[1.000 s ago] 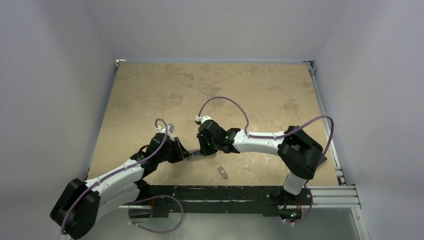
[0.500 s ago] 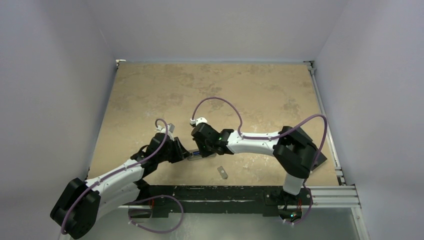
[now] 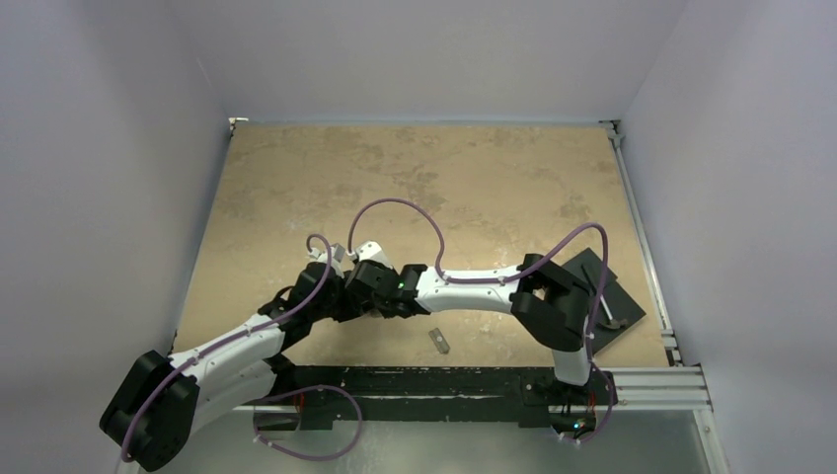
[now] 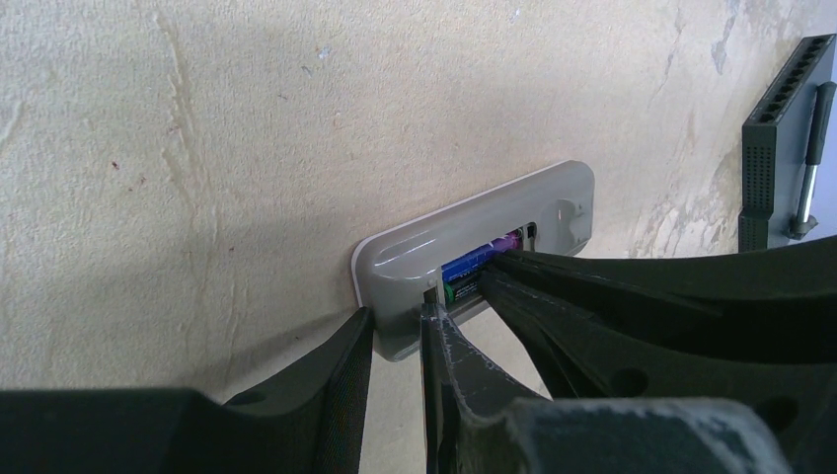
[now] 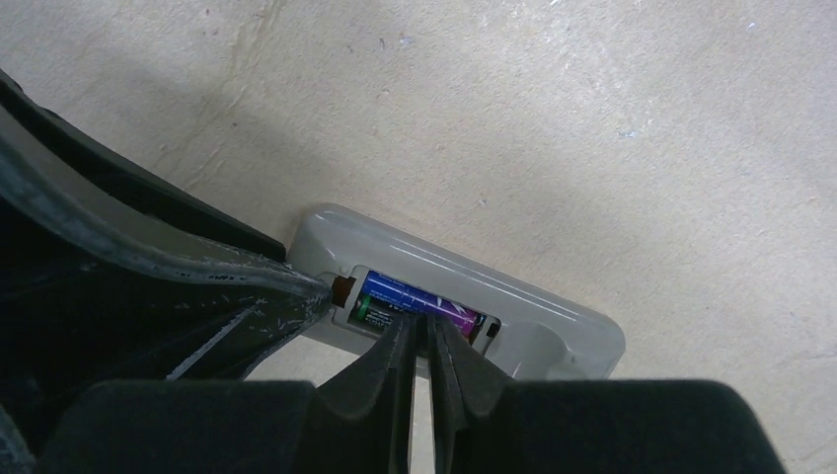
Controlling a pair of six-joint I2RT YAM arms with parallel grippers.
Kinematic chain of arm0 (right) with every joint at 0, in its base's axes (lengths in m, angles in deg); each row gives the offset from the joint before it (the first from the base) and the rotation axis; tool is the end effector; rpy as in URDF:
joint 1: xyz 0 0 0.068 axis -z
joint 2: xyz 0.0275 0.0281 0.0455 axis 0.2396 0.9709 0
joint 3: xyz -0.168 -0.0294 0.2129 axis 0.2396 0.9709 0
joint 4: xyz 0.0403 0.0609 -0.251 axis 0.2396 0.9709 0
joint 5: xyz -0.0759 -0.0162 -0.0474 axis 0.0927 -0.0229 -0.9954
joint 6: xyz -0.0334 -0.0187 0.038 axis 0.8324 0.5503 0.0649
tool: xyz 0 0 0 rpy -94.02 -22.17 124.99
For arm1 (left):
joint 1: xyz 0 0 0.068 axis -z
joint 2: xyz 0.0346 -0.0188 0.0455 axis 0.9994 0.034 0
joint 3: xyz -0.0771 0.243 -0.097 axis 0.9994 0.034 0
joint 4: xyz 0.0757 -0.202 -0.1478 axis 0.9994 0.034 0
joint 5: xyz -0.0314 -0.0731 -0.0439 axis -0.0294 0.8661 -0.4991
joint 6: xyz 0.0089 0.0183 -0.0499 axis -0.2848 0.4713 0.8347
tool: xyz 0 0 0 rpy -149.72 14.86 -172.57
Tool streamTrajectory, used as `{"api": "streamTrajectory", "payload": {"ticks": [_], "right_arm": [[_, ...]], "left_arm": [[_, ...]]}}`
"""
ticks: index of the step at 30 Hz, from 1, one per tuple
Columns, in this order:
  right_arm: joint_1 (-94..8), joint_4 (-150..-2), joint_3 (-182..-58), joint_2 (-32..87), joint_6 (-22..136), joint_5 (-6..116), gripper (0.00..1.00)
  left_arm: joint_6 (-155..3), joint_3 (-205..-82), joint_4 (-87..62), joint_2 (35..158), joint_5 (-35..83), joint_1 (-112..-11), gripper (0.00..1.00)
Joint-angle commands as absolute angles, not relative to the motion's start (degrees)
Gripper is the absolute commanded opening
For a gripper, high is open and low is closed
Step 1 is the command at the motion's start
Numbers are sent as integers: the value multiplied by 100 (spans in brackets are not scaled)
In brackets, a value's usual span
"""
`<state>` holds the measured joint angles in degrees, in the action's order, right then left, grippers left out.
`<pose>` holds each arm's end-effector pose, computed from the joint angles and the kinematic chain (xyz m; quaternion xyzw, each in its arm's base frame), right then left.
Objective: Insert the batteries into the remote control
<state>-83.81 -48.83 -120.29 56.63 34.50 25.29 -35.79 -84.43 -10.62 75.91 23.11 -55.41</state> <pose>0.1490 0.3693 0.1770 -0.2882 0.9092 0.0612 0.2942 0.1430 -0.0971 0.1405 -0.1215 0.9000 -0.3219 0.2677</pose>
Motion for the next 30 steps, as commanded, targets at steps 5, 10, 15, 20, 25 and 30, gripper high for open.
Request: {"api": "streamTrajectory", "payload": {"ticks": [5, 10, 15, 20, 25, 30], "right_arm": [[-8541, -4586, -11877, 6073, 3334, 2860, 19], [-8540, -4736, -11874, 6123, 3325, 3209, 19], [-8525, -4696, -11937, 6037, 3302, 2961, 20], [-8464, -4645, -11946, 5799, 3299, 2735, 22], [-8444, -4548, -11998, 5588, 3324, 2548, 23], [-8444, -4497, -11969, 5266, 3317, 2406, 26]], "left_arm": [[-3625, -8380, -1388, 7590, 2436, -5543, 22], [-3626, -8375, -1413, 7606, 2487, -5536, 22], [-3643, -8383, -1311, 7558, 2451, -5536, 25], [-3648, -8409, -1273, 7574, 2422, -5536, 29], [-3659, -8456, -1254, 7614, 2420, -5537, 30], [-3652, -8473, -1216, 7608, 2415, -5536, 30]]}}
